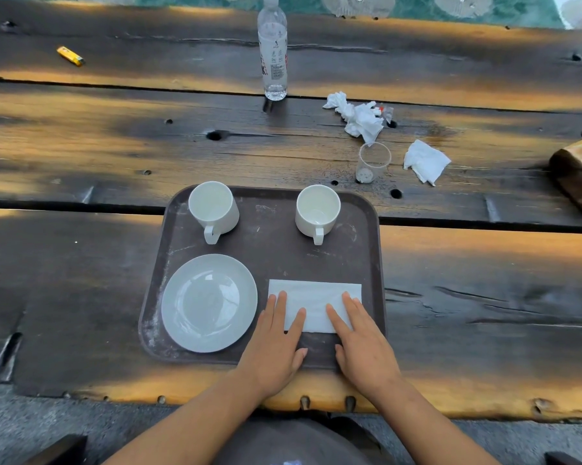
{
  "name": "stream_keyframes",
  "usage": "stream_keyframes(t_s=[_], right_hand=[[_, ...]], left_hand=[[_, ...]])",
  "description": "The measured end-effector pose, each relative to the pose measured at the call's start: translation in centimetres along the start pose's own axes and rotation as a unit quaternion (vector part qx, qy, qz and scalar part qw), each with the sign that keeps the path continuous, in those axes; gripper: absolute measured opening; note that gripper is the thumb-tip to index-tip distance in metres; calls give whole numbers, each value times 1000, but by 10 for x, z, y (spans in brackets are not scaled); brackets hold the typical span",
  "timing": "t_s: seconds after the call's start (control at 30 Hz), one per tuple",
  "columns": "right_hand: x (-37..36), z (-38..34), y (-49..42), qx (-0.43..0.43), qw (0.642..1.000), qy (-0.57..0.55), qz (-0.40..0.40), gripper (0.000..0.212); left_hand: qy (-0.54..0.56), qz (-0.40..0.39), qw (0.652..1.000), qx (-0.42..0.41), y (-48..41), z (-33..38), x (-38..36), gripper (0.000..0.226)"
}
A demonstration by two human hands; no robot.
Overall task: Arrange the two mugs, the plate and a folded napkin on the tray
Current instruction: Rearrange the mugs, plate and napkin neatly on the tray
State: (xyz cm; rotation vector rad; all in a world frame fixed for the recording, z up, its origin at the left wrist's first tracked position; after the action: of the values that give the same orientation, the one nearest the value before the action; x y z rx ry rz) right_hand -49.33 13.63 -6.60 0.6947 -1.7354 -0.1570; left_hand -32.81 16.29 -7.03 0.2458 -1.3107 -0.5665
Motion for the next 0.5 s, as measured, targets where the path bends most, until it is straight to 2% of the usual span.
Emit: stream_keyframes(t_s=[0.23,0.5], right_hand=[[6,-3,-5,-8,1000,-2,4,68],[5,2,-4,19,999,22,-17,74]], left_hand=[[4,-1,1000,14,-9,3,18,58],[30,-12,999,38,-3,0,11,64]])
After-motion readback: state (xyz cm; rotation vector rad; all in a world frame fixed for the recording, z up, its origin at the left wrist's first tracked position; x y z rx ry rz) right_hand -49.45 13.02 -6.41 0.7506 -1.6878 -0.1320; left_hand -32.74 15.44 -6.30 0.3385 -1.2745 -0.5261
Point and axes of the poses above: each hand's wrist, its own y-axis away from the middle knuckle, its own x-axis out of the back of the hand, z = x × y, the point moved 6 cm from there along -y, towards the middle knuckle, and after that the axes turned 3 degrees about -z, right-handed, at the moved point
